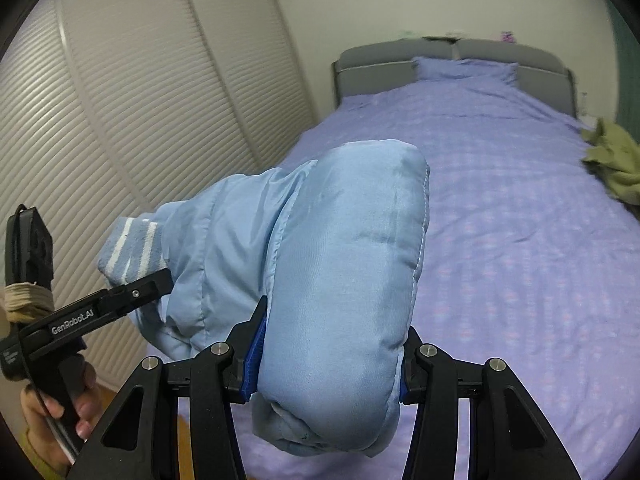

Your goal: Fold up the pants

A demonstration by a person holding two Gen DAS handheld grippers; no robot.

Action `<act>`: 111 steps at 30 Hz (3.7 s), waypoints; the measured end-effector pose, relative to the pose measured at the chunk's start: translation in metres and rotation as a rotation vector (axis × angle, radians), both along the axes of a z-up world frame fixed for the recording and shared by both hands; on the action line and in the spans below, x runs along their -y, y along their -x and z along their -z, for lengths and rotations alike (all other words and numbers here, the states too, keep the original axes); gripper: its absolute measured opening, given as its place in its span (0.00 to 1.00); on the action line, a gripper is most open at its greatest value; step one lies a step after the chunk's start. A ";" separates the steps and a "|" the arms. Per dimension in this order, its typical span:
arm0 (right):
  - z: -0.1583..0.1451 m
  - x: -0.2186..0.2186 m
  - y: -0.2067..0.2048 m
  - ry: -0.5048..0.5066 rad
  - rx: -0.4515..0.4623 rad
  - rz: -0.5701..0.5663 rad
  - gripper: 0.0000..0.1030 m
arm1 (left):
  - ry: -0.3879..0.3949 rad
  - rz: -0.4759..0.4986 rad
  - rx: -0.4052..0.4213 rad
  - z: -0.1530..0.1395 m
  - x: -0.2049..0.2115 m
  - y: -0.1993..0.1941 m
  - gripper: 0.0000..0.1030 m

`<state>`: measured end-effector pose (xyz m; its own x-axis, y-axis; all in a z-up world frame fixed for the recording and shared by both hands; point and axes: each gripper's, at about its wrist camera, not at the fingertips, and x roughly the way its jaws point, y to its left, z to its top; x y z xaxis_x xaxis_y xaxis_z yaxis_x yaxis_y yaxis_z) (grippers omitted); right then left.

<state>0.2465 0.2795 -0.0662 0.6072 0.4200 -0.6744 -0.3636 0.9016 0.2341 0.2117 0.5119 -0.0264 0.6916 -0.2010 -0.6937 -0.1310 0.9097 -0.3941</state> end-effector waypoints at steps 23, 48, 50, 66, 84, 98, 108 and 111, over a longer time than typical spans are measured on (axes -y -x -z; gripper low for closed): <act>0.091 -0.181 -0.182 0.050 -0.125 -0.120 0.48 | 0.018 0.001 -0.116 0.097 -0.181 -0.167 0.54; 0.131 -0.183 -0.210 0.196 -0.196 -0.096 0.75 | -0.239 -0.090 -0.356 0.153 -0.191 -0.181 0.85; 0.116 -0.177 -0.199 0.212 -0.147 -0.070 0.75 | -0.325 -0.074 -0.327 0.134 -0.182 -0.168 0.85; 0.003 -0.082 -0.064 0.269 0.091 0.062 0.89 | -0.403 0.092 -0.089 0.026 -0.049 -0.050 0.96; -0.077 0.061 0.093 0.244 0.179 0.216 0.92 | -0.373 0.168 0.030 -0.055 0.118 0.082 1.00; -0.095 0.159 0.183 0.180 0.207 0.297 0.92 | -0.408 0.187 0.144 -0.087 0.215 0.172 1.00; -0.100 0.199 0.227 0.134 0.203 0.320 0.92 | -0.406 0.211 0.188 -0.098 0.255 0.216 1.00; -0.102 0.205 0.237 0.131 0.208 0.333 0.92 | -0.415 0.221 0.199 -0.102 0.262 0.224 1.00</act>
